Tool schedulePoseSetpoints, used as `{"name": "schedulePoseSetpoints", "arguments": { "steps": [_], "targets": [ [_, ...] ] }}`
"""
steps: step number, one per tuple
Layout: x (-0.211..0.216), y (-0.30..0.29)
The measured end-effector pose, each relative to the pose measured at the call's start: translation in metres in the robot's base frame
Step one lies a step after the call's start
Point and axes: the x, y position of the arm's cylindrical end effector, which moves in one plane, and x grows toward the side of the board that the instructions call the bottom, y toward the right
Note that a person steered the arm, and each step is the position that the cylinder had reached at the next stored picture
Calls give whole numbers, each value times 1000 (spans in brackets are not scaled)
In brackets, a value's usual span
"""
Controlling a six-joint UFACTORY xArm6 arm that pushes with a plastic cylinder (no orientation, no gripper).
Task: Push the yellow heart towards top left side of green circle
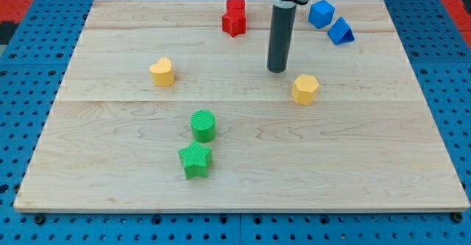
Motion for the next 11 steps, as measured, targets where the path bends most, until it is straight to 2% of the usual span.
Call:
{"name": "schedulePoseSetpoints", "arguments": {
  "steps": [1, 2, 3, 4, 5, 6, 7, 8, 9, 10, 11],
  "targets": [
    [36, 26],
    [39, 110],
    [22, 9],
    [-52, -50],
    [-78, -171],
    [-46, -247],
    [-16, -199],
    [-4, -94],
    [0, -98],
    [-45, -174],
    [-2, -249]
  ]
}}
